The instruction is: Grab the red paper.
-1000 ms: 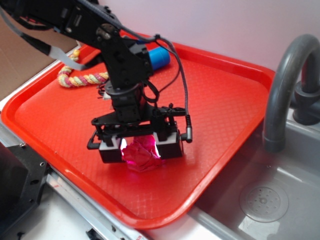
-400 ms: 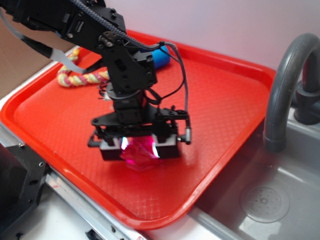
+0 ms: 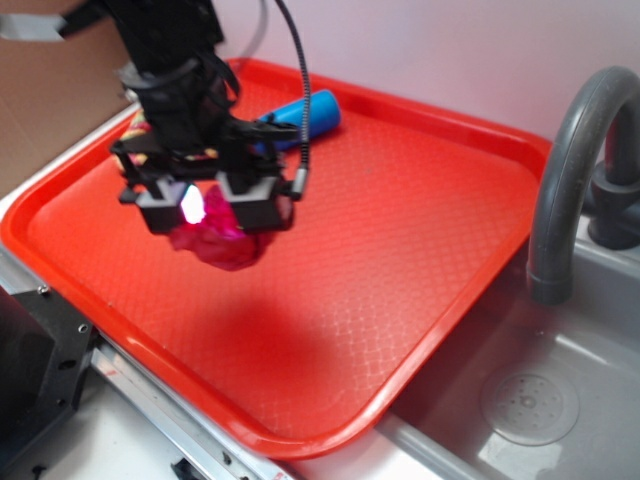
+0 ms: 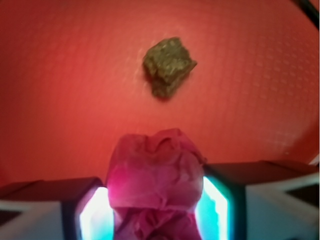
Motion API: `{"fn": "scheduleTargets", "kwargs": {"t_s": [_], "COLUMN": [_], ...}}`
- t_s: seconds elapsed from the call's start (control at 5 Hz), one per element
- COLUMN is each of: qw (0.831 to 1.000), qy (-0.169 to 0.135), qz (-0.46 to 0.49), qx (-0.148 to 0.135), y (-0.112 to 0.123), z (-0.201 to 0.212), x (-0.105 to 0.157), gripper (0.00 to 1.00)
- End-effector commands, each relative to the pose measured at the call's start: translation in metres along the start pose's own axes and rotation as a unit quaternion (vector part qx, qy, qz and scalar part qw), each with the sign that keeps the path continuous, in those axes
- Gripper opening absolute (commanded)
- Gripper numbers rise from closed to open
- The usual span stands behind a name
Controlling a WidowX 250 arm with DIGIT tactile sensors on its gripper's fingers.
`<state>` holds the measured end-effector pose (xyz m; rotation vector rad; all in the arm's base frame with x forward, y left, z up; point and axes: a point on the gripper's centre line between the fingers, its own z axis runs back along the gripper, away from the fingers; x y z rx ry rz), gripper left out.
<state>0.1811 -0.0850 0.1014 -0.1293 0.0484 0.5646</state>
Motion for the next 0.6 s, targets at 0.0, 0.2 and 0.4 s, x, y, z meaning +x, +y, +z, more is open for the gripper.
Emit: {"fn": "scheduleTargets", "kwargs": {"t_s": [0.0,0.2,0.4], "qw": [0.990,0.988,0.988], "qy": [-0.014,-0.028,-0.054], "qz": [-0.129,-0.139,-0.134], "qx": [-0.052,-0.058,-0.053], "y": [0.007,0.018,0.024], "z": [0.086,0.105,0.108], "x": [0.001,-0.001,0.006], "gripper": [0.00,0.00,0.00]}}
